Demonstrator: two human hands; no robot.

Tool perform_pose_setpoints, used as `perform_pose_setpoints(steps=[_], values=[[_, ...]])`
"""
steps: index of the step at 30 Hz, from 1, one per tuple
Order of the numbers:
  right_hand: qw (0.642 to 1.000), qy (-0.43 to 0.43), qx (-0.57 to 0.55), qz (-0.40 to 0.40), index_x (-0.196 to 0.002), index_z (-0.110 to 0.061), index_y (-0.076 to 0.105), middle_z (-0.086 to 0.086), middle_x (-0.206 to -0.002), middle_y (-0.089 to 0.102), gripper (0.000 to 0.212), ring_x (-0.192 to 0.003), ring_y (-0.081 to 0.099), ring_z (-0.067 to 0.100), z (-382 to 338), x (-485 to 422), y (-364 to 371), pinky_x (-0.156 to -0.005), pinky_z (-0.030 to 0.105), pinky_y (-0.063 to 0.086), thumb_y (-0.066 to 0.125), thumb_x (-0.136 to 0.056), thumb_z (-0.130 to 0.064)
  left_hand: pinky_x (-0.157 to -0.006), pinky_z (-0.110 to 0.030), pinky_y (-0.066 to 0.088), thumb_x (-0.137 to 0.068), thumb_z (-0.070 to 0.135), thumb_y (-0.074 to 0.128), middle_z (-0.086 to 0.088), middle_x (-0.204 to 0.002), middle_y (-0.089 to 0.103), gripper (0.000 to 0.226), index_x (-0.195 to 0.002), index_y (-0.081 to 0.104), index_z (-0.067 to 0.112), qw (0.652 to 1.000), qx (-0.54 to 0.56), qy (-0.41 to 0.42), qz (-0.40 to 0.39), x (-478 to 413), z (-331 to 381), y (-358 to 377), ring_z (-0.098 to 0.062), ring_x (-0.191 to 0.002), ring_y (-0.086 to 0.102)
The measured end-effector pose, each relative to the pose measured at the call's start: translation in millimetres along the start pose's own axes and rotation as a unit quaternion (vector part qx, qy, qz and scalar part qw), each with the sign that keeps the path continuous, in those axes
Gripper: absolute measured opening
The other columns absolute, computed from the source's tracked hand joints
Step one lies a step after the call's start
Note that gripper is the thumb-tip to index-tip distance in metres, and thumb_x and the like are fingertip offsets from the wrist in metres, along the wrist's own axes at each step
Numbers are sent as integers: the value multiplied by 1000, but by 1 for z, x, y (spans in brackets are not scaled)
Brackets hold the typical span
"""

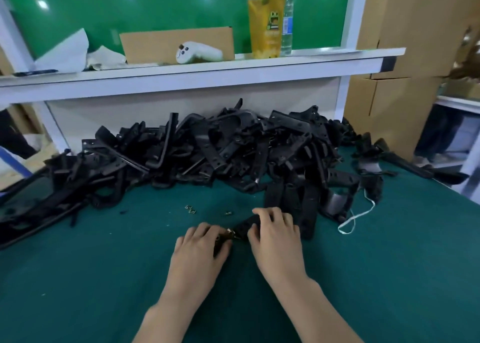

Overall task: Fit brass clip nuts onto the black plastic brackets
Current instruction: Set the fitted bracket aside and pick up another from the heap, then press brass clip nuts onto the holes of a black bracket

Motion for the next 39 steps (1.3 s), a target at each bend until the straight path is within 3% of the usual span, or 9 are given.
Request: perform_pose_setpoints(steps=[6,12,17,21,24,27,29,35,39], values=[[1000,2,-9,19,-137,-33,48,-8,-120,53,39,-112,48,17,-4,0,-9,-94,33,41,46,-100,-45,-90,-32,44,-97,36,60,12,-101,61,13,-104,64,25,999,16,-10,35,1,-9,-13,-15,-96,55],[989,71,-128,-27,-150,-26,33,9,-155,17,54,-134,36,25,0,3,4,-100,28,44,55,-101,-29,-79,-29,46,-96,30,63,18,-87,56,4,-95,62,26,996,45,-22,75,9,-15,-27,-9,-78,50],[948,127,-291,-1,-156,-27,21,6,-155,21,64,-82,64,14,10,3,-3,-78,34,56,53,-101,-20,-69,-29,48,-97,31,59,18,-89,63,9,-91,56,37,977,161,-92,106,12,-34,-35,-14,-74,56],[923,74,-376,45,-154,-42,16,-17,-133,41,69,-88,56,-9,-4,2,-17,-67,12,47,53,-97,-30,-68,-14,49,-98,22,62,9,-89,75,12,-90,67,28,879,417,-167,160,17,-57,-42,-9,-76,67],[866,81,-492,-43,-147,-58,21,-16,-112,66,57,-78,62,7,-19,5,0,-71,17,48,44,-99,-37,-76,-26,51,-99,21,62,0,-94,76,12,-100,68,11,775,583,-208,129,15,-65,-29,-11,-78,68],[797,95,-581,-137,-141,-49,39,-6,-101,76,44,-91,71,16,-30,5,17,-93,36,52,34,-106,-23,-72,-27,53,-96,17,64,-5,-95,72,8,-100,66,11,672,700,-220,103,12,-64,-20,-12,-73,66],[753,99,-622,-192,-137,-44,42,0,-106,76,45,-95,73,26,-39,6,25,-93,43,56,34,-106,-12,-70,-26,54,-89,18,66,-4,-95,72,21,-109,69,13,624,743,-226,89,12,-65,-17,-12,-74,67],[728,111,-631,-243,-132,-36,51,1,-109,76,49,-90,74,24,-43,10,35,-72,30,58,44,-97,-4,-74,-29,52,-81,24,65,0,-94,73,41,-122,68,16,601,758,-239,85,11,-70,-15,-10,-75,69],[726,126,-637,-225,-125,-36,55,5,-101,76,42,-77,71,20,-36,7,32,-67,32,58,53,-97,-5,-76,-32,50,-91,20,63,1,-96,75,30,-120,67,18,610,748,-251,81,11,-70,-12,-10,-74,70]])
Point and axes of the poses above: each hand's wrist, its own x-axis away from the middle knuckle, its own y-axis out of the palm, z = x × y, the point moved 10 cm from there along -x, towards the middle knuckle
